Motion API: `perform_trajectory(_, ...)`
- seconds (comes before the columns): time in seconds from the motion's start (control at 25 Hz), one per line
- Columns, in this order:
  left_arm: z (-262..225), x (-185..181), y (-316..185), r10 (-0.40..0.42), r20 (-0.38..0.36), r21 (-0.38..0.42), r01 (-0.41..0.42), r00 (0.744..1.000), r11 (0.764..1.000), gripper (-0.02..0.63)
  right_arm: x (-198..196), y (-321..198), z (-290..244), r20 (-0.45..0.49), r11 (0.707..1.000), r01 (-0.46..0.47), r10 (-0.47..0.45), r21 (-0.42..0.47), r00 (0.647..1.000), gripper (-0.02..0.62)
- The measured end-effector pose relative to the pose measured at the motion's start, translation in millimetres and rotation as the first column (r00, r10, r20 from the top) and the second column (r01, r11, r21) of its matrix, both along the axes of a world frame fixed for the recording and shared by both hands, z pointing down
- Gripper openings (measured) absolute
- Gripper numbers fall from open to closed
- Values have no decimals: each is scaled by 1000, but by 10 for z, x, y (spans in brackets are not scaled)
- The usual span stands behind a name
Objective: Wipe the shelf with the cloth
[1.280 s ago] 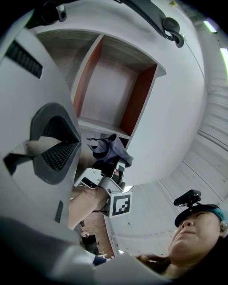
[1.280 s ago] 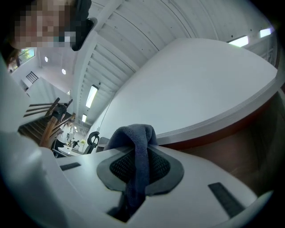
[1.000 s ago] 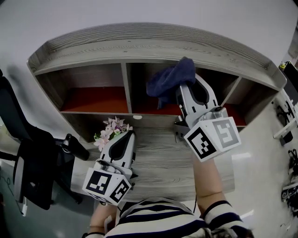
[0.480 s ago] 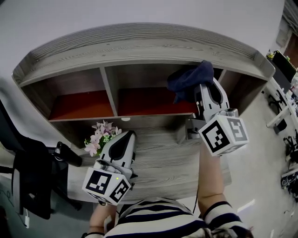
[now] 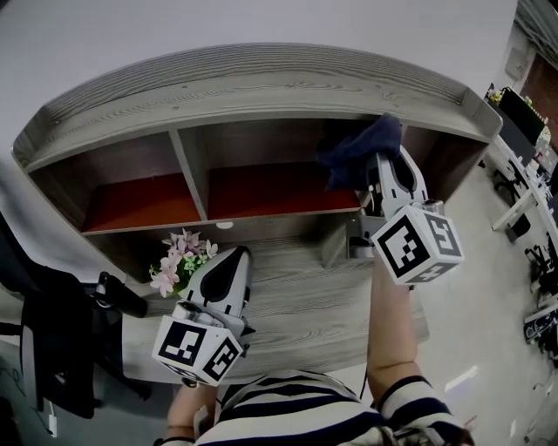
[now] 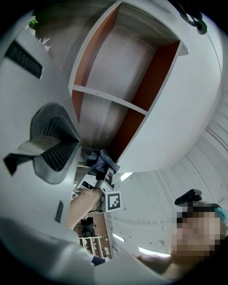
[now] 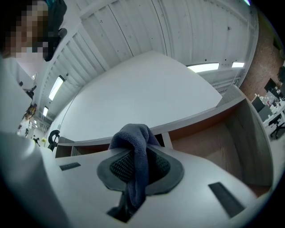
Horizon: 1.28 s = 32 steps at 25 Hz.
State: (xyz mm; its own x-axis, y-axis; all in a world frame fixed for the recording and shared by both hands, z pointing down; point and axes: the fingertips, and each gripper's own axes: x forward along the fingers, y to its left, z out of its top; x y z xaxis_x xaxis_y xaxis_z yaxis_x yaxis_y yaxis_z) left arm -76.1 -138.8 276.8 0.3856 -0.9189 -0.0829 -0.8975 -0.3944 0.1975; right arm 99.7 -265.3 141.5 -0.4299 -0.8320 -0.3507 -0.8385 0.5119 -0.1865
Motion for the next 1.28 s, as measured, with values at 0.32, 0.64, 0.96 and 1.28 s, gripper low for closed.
perform_trajectory(0.32,-20,-33,24,-9,6,-1,9,1000,1000,17,7,268,-55,9,997,70,-70,36,997,58)
perform_trajectory(0.64,9,-40,18,-11,10,-9,11,1000,1000,17,224,547,-204,-11,995,50,-49,89,999,58)
perform_trajectory(0.96,9,-27,5,-13,14,-7,13,1000,1000,17,499,506,-341,-47,989,-53,60,141,997,58)
perform_trajectory(1.28,6,-70,22,-32,20,-12,32,999,999,17,513,65,-111,-142,981,-158,173,109,975,58)
